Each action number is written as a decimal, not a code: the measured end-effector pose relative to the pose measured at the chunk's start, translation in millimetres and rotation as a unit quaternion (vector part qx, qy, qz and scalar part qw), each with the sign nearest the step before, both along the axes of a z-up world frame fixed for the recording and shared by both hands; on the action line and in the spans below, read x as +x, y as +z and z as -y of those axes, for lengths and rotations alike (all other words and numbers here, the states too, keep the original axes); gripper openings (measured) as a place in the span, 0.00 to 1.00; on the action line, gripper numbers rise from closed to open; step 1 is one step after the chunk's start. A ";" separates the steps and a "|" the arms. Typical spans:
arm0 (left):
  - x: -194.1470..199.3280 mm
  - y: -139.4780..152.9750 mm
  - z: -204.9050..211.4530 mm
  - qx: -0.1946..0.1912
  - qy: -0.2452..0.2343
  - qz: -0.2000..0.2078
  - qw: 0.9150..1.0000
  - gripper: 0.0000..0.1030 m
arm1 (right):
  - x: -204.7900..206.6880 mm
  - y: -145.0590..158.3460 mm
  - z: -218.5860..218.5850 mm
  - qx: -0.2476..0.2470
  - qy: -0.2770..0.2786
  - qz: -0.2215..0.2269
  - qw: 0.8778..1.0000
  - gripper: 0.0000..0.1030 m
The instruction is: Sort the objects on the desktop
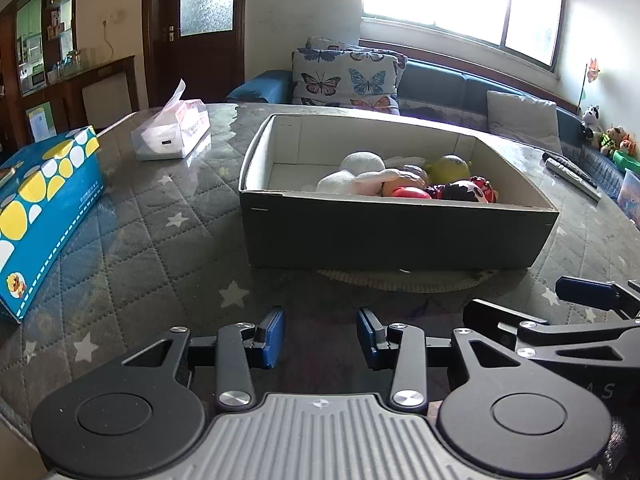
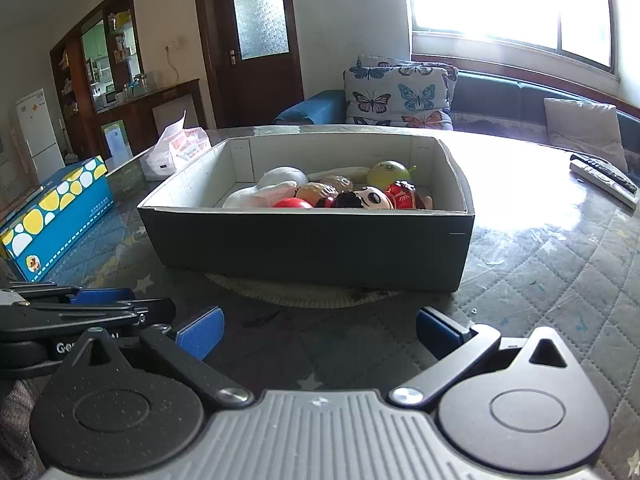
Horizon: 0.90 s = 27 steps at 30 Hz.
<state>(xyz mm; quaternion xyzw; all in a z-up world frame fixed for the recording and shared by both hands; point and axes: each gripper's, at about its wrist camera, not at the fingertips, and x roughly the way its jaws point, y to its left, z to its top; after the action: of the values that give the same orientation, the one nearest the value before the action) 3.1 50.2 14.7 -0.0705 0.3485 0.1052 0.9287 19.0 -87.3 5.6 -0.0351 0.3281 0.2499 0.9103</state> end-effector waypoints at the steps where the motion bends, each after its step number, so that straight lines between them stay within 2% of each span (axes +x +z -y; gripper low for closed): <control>1: 0.9 0.0 0.0 0.001 0.000 0.000 1.000 0.40 | 1.0 -0.3 -0.1 0.000 -0.001 -0.001 1.000 1.00; 27: 17.1 -2.4 -9.9 0.019 0.014 0.001 1.000 0.40 | 20.3 -9.0 -7.5 -0.008 -0.012 -0.013 1.000 1.00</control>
<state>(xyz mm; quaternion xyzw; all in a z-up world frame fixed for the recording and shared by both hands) 20.2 60.1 12.3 -0.0576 0.3445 0.1245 0.9287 39.3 -79.8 -3.5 -0.0354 0.3425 0.2365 0.9086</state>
